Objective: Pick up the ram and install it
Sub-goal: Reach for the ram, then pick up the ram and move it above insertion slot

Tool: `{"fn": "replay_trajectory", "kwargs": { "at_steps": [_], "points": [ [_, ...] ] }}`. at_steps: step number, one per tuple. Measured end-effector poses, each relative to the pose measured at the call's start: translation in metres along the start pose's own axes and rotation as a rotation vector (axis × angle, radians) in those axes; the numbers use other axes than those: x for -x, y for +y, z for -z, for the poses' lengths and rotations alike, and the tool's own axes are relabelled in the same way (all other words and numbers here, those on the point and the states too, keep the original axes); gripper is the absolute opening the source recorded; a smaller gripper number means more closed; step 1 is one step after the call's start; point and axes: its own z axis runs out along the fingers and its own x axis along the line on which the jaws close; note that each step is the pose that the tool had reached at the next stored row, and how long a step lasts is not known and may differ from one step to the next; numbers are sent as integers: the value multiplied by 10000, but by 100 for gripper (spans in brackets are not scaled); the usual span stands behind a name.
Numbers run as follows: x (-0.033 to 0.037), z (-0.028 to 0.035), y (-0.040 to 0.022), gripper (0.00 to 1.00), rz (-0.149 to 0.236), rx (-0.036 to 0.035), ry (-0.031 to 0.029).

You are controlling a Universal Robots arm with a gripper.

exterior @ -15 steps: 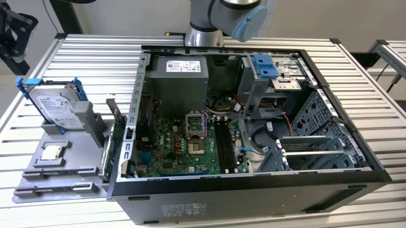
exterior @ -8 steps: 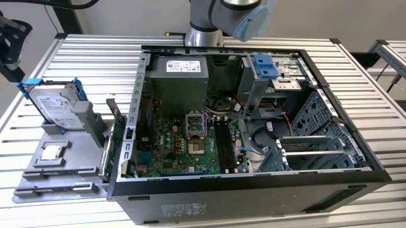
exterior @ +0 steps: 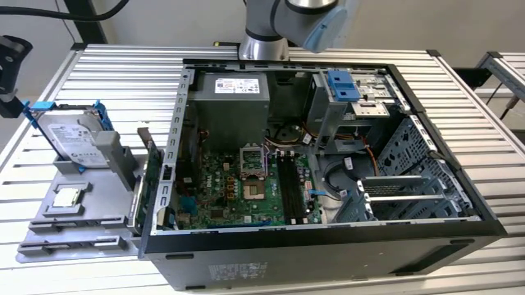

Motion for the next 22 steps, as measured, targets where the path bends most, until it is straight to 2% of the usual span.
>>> {"fn": "replay_trajectory", "kwargs": {
  "at_steps": [13,22],
  "points": [
    [-3,17,-358,0,-20,0,-3],
    [-13,22,-452,0,389,3,17]
  ]
}}
